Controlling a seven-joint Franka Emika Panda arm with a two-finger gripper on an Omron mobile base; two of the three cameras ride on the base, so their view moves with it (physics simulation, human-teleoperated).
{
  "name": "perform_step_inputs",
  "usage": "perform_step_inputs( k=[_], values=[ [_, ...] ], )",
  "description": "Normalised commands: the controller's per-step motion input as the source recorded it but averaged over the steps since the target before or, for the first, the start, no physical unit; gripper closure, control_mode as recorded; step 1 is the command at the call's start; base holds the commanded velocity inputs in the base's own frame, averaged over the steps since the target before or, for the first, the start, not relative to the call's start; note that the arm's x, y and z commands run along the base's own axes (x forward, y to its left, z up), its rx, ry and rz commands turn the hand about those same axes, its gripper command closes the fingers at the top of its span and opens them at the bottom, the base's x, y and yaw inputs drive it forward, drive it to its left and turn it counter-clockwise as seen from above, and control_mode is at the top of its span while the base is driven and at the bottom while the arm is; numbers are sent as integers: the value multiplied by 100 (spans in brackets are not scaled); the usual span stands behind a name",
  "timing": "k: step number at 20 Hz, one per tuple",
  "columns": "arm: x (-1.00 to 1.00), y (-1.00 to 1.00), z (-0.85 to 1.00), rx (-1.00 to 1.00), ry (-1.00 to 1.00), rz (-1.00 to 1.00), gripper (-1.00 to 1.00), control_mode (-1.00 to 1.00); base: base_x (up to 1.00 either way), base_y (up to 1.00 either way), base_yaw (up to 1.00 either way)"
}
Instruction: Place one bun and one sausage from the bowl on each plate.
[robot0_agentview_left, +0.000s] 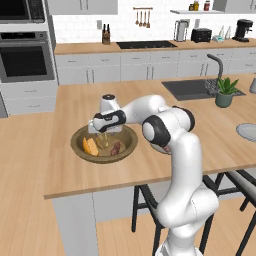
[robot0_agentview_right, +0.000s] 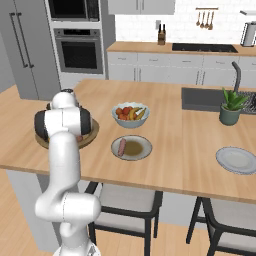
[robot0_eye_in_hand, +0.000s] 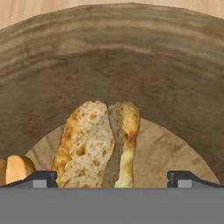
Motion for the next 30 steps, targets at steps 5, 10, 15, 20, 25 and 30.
perform_step_inputs(
  k=[5,10,15,20,25,30],
  values=[
    [0,-6,-2,0,0,0,-100,-100,0,0,0],
    [-1,-20,0,5,0,0,-100,-100,0,0,0],
    [0,-12,0,5,0,0,-100,-100,0,0,0],
    [0,11,0,3,0,-1,-100,-100,0,0,0],
    [0,66,0,-5,-3,-2,-100,-100,0,0,0],
    [12,17,0,-8,-3,-1,-100,-100,0,0,0]
  ],
)
